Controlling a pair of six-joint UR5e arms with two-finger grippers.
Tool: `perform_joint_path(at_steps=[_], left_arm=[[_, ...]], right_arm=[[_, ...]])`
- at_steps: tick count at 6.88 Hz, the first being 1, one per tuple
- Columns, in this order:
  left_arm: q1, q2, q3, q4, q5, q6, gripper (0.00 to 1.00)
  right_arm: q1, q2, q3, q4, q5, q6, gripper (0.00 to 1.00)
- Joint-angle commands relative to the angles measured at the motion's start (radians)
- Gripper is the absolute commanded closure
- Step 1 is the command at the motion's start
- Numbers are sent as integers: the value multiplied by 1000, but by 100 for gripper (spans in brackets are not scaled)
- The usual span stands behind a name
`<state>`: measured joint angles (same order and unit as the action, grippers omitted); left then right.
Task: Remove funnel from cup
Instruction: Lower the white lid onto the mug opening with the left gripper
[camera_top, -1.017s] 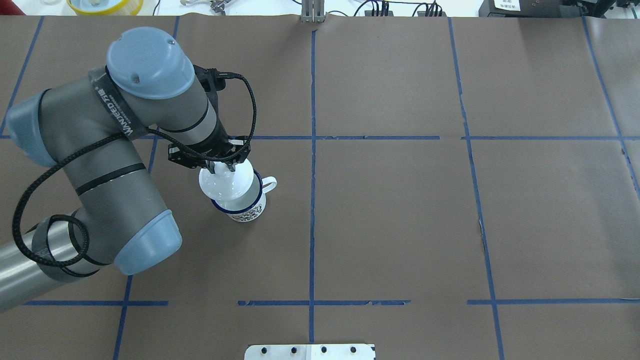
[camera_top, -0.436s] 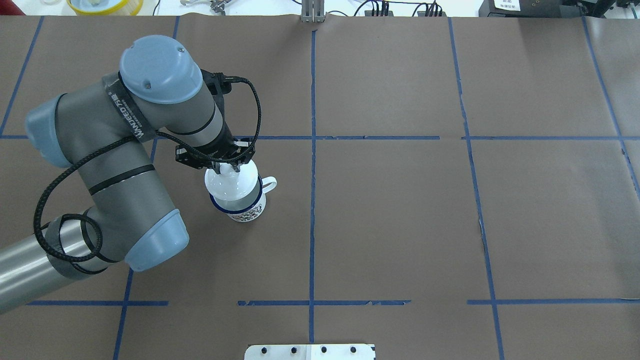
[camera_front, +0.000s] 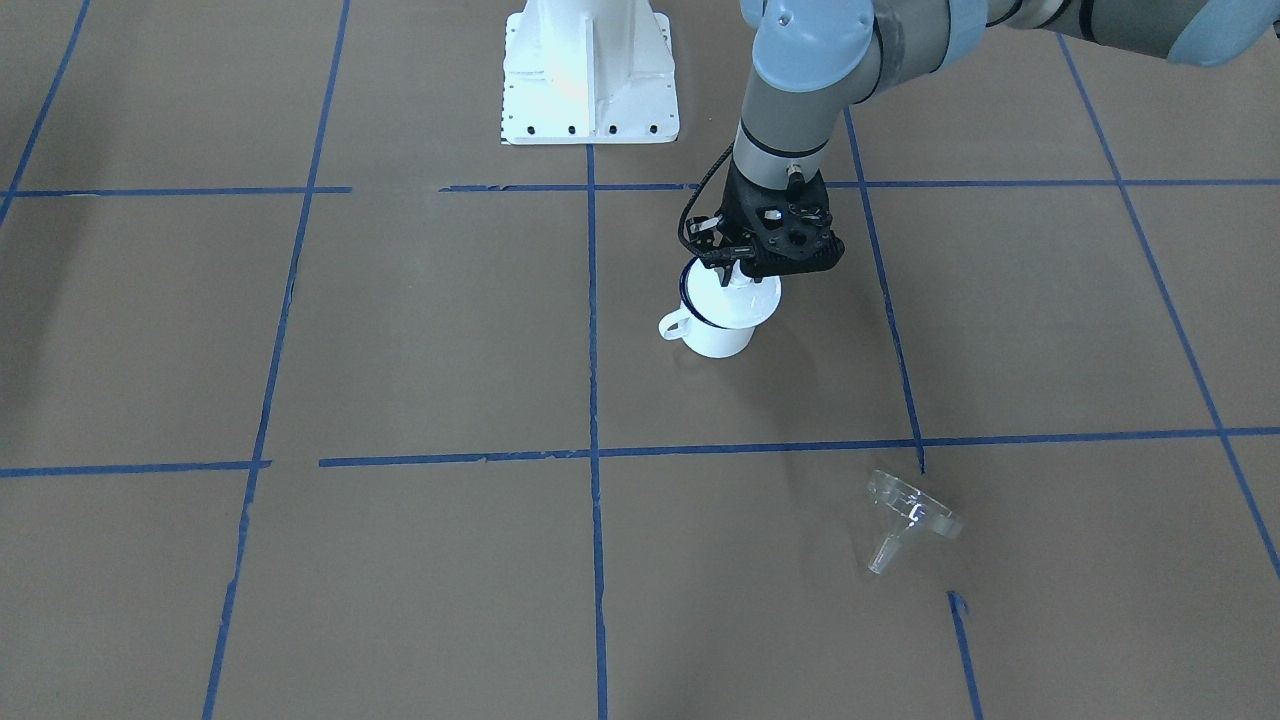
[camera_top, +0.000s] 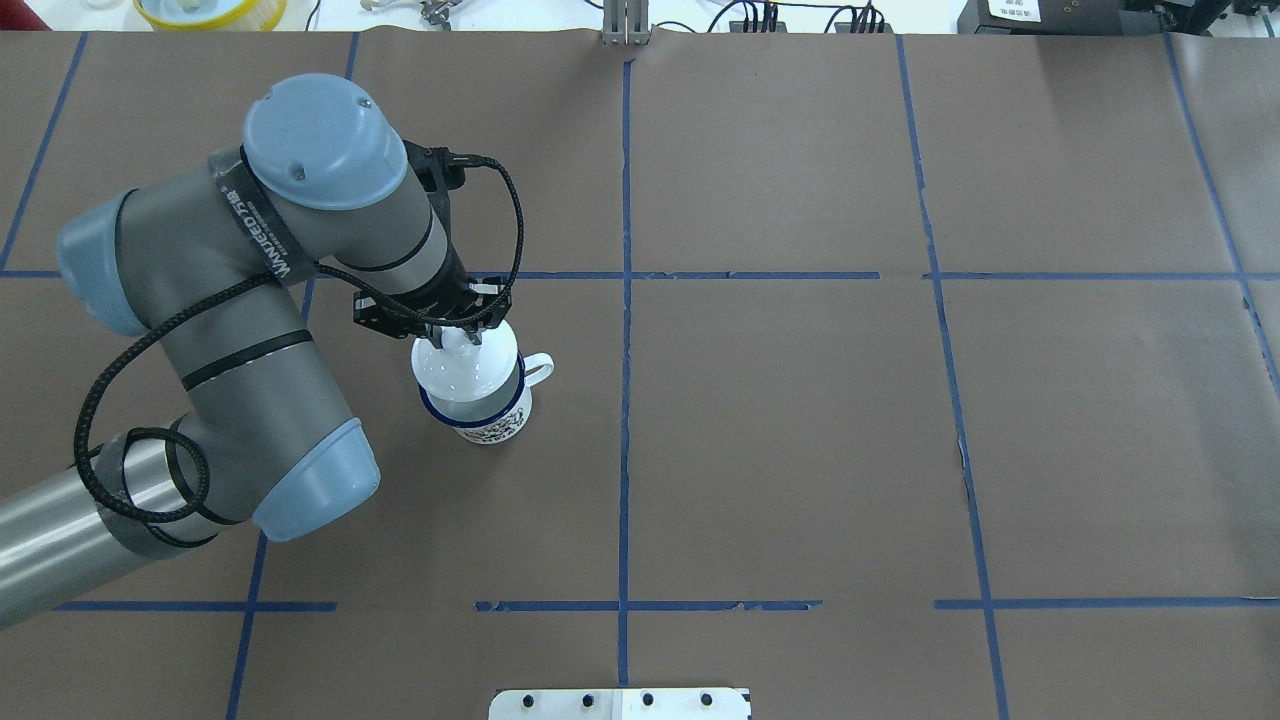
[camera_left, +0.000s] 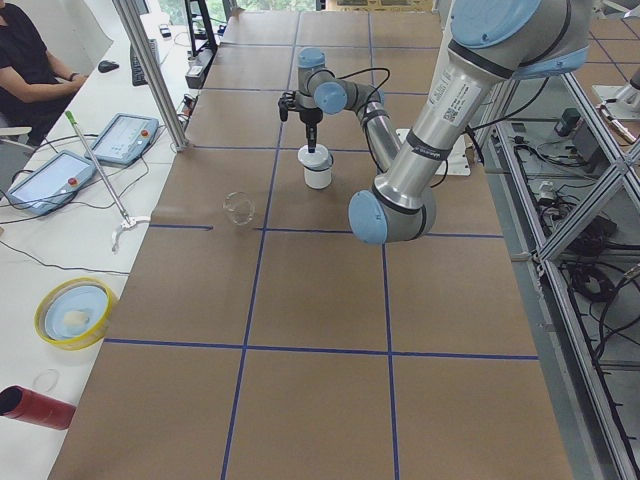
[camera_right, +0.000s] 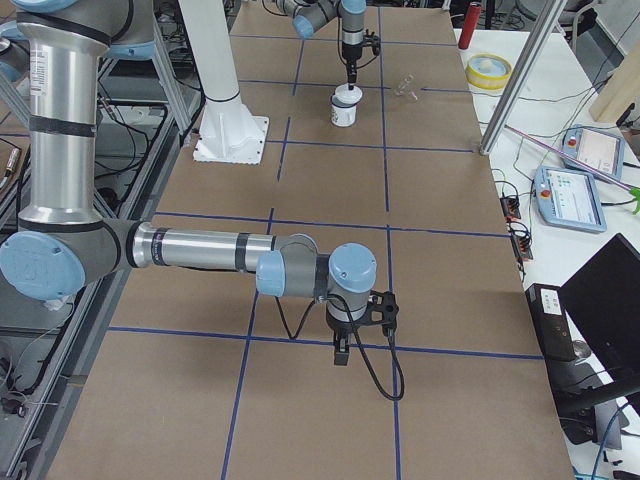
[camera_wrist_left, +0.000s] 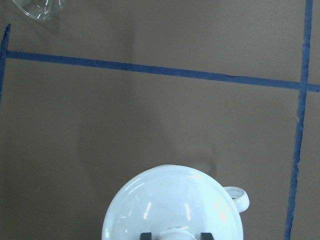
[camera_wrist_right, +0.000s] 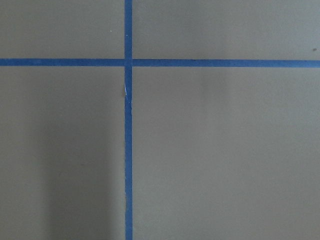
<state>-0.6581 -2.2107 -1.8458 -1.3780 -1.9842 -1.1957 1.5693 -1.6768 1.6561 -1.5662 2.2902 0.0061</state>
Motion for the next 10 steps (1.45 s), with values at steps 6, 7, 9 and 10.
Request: perform_joint_path(at_steps=[6, 7, 9, 10], left_arm=[[3, 8, 5, -15, -1, 4, 100], [5, 8, 5, -16, -1, 2, 100], [6, 8, 5, -21, -1, 2, 100], [8, 8, 4, -21, -1, 1, 100]], right_arm=[[0, 0, 1, 0, 0, 0, 0], [0, 0, 1, 0, 0, 0, 0], [0, -1, 1, 0, 0, 0, 0], [0, -1, 1, 0, 0, 0, 0]])
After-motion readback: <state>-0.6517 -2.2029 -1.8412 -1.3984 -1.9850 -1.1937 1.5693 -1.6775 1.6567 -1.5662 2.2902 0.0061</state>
